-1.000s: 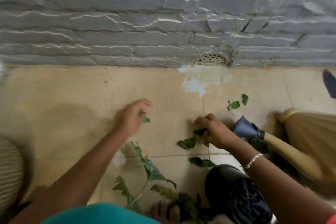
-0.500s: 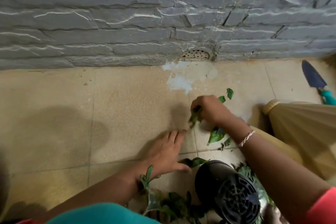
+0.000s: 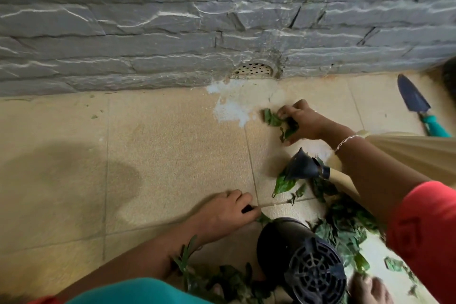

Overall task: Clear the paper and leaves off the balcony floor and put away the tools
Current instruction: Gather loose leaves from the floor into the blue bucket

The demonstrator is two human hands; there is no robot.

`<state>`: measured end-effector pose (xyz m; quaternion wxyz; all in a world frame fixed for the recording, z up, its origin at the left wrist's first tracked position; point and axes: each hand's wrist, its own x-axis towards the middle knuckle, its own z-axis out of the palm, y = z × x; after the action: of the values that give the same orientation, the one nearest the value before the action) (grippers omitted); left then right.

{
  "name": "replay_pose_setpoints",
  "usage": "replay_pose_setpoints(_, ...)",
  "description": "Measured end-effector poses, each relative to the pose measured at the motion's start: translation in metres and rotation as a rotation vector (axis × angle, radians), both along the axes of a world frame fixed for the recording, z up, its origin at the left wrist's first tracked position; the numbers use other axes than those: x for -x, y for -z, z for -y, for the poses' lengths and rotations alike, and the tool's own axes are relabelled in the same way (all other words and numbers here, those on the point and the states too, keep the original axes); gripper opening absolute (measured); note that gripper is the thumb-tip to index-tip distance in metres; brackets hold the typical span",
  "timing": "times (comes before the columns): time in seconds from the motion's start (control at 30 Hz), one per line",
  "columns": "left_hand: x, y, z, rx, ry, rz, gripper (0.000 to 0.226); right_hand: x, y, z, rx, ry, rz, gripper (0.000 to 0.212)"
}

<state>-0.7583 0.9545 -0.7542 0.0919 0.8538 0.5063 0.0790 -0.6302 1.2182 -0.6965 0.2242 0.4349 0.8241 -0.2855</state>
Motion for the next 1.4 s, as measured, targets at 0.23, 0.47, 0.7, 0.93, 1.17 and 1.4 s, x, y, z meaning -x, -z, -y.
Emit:
replay_pose_setpoints(0.23, 0.016, -0.016, -0.012, 0.277, -0.512, 0.461, 0.021, 0.011, 0.010, 0.021, -0.090, -0.225, 0.019, 0.015)
replay_pose_setpoints(0.47, 0.037, -0.042, -0.050, 0.772, -1.423, 2.030, 0.018, 0.056, -0.047, 0.072, 0.032, -0.181, -0.211, 0.012)
replay_pose_setpoints(0.7, 0.040, -0.054, -0.050, 0.884, -1.378, 2.176, 0.043, 0.089, -0.048, 0.158, -0.172, -0.387, -0.313, 0.032)
replay_pose_setpoints(0.93, 0.042, -0.056, -0.054, 0.955, -1.372, 2.199, 0.042, 0.084, -0.046, 0.143, -0.053, -0.345, -0.364, 0.046)
replay_pose_setpoints(1.17, 0.046, -0.059, -0.055, 0.944, -1.389, 2.263, 0.027, 0.061, -0.057, 0.118, -0.045, -0.062, -0.408, 0.033)
replay_pose_setpoints(1.4, 0.052, -0.053, -0.049, 0.649, -1.329, 1.937, 0.036, 0.017, -0.033, 0.140, 0.065, -0.216, -0.048, 0.025)
